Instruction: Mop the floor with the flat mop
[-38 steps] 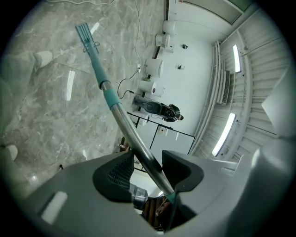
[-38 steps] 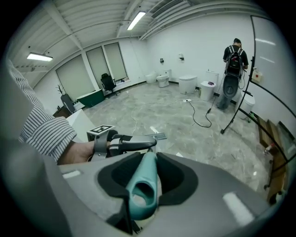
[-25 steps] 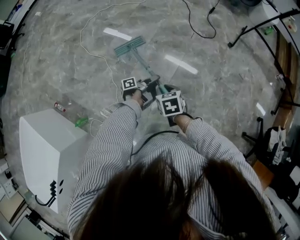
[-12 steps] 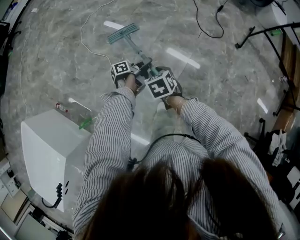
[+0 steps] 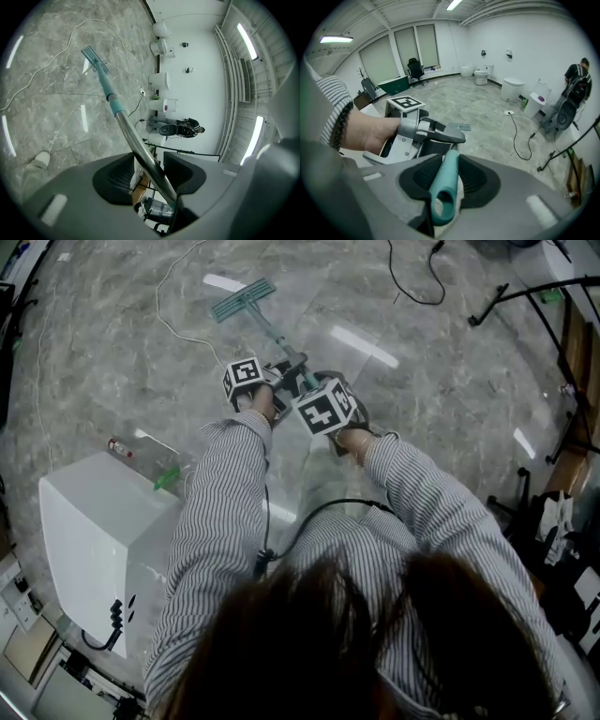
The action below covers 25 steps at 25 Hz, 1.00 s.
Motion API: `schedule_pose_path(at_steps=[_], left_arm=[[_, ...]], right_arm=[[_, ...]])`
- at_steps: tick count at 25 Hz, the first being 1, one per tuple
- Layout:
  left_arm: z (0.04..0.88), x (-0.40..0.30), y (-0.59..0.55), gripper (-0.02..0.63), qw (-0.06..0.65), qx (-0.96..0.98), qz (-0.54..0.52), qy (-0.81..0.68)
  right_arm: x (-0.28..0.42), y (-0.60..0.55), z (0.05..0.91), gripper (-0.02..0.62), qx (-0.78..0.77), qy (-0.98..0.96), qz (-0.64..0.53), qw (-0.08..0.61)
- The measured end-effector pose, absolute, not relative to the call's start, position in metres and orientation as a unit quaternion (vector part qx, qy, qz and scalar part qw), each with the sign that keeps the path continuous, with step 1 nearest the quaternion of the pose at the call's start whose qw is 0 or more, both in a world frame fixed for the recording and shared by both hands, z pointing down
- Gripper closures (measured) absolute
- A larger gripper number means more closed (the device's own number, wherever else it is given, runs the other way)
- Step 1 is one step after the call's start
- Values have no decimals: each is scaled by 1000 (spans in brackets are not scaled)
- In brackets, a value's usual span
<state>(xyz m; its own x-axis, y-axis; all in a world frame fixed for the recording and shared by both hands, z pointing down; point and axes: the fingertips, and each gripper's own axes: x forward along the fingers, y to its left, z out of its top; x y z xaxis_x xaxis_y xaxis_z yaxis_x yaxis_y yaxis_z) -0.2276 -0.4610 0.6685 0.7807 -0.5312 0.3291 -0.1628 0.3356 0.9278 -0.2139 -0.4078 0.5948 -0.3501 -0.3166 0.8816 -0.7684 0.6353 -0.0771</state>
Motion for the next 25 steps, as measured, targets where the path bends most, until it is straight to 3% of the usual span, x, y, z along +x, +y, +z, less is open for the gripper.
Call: schedule_pose_path(at_steps=[10, 25], left_arm=[[660, -156, -358, 417, 749, 566, -143, -312], [665, 13, -69, 422, 726, 541, -258, -338]], right_arm=[[-140, -308, 584, 483, 364, -784, 268, 426], [37, -21, 593, 483, 386, -780, 295, 394]])
